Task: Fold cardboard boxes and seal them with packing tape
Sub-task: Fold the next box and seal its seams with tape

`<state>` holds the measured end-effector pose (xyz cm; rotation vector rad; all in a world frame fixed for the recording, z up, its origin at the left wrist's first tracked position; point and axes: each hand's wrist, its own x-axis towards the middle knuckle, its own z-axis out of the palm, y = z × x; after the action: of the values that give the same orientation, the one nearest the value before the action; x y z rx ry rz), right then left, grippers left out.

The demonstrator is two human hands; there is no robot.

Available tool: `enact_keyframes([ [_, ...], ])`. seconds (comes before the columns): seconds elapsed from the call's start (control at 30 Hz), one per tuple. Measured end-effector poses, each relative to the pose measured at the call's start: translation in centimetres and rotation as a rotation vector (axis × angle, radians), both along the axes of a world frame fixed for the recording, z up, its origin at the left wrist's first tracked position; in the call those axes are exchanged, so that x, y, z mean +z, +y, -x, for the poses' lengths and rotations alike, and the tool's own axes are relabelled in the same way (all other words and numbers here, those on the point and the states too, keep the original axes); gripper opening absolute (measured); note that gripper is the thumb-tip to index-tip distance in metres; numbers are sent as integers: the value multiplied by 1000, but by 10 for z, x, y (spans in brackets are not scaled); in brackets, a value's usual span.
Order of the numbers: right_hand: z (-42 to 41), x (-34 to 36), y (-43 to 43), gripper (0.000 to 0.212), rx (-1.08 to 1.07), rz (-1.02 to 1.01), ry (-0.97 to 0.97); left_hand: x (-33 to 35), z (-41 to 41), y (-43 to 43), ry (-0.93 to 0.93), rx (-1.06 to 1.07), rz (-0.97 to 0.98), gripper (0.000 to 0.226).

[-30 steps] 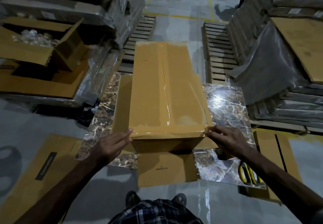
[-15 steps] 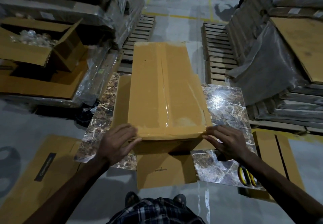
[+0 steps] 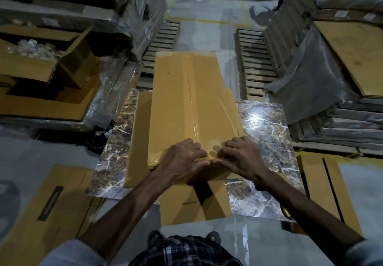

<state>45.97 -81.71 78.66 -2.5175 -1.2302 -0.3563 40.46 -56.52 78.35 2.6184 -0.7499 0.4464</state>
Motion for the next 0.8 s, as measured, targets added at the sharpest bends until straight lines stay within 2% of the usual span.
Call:
enact_keyframes([
  [0.2,1,1,12,9,52,-20,196,-2,4,4,36,-72,14,9],
  [0.3,-7,-2,-9,19,-11,-61,257,-12,9,30,53,-79,58,9],
  [0.43,-11,-3,-35,21,-61,-164,311,-19,29,65,42,-14,158,23],
  [0.6,-9,-2,-41,16,-45,-227,362,-21,50,103,-20,37,189,17],
  [0.8,-6,-1,-44,17,-74,-258,436,-32,61,128,-110,112,254,26],
])
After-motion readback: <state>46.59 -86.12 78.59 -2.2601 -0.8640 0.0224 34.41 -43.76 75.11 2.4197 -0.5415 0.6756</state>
